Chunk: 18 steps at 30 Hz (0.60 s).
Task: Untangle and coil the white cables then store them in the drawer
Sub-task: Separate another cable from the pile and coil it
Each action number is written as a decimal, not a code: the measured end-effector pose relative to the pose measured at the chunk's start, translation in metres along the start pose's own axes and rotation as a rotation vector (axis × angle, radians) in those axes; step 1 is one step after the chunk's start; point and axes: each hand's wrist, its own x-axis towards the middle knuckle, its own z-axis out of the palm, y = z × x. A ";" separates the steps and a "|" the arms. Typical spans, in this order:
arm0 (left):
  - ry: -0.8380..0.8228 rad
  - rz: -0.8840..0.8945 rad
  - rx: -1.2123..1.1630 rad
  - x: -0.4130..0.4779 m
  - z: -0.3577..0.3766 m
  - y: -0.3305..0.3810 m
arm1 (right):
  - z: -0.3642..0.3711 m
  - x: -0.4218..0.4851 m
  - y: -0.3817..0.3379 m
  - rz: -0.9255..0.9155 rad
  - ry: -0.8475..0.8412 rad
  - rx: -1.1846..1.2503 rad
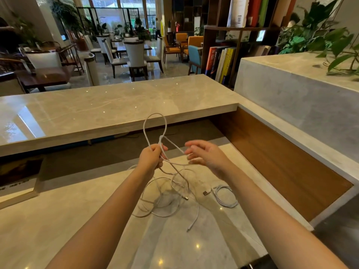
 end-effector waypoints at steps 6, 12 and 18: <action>0.015 0.104 0.076 -0.008 0.009 0.006 | 0.029 0.005 0.012 -0.203 -0.089 -0.751; 0.049 0.278 0.262 -0.013 0.008 0.013 | 0.031 0.009 0.003 -0.075 -0.112 -0.566; -0.036 0.289 0.352 -0.013 0.007 0.001 | 0.034 0.017 -0.018 -0.022 0.159 -0.114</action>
